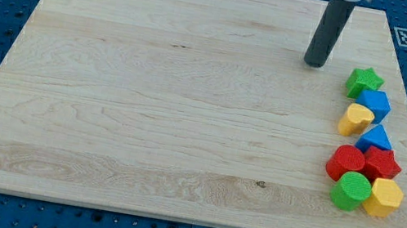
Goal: Push the green star into the red circle
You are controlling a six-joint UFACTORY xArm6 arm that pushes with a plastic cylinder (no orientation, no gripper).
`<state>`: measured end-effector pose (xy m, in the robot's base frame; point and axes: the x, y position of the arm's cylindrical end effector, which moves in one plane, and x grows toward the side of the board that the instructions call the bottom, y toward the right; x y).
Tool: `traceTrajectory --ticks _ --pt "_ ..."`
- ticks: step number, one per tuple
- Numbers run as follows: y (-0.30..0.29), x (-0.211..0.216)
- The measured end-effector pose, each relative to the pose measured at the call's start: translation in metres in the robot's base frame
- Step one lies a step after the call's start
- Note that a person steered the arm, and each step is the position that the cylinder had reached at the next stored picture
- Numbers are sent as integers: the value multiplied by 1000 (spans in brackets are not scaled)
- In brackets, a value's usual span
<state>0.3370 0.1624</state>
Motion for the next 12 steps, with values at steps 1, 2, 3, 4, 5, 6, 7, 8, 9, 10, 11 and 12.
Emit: traceTrajectory --ticks 1,2,3,4,5,6,7,8,9,10,11,12 --pt "41 -14" --pt "87 4" --pt "106 34" --pt "103 36" --pt "81 35" --pt "47 35" --pt "7 35" --pt "-18 35" --pt "-26 35" --pt "26 26" --pt "86 33" --pt "98 50"
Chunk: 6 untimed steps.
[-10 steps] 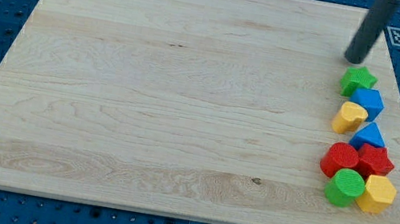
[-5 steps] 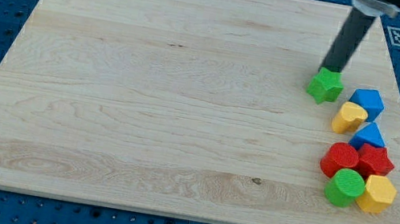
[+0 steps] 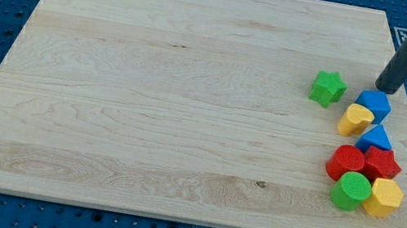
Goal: Push the green star into the red circle
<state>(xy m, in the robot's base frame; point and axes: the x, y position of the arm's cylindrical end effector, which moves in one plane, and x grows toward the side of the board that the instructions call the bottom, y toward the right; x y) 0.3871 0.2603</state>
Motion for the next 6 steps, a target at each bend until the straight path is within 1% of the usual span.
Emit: traceTrajectory --ticks 1,2,4,6 --pt "-35 2" --pt "-51 2" --pt "-113 0" --pt "-162 0"
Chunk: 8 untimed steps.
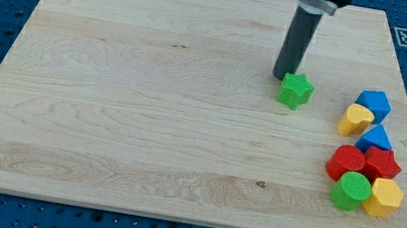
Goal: Push the green star into the red circle
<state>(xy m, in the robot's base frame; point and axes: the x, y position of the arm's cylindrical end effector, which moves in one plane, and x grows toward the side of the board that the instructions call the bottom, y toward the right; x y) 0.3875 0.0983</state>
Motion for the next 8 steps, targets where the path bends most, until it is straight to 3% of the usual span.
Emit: traceTrajectory --ticks 6,8 --pt "60 85" --pt "67 95"
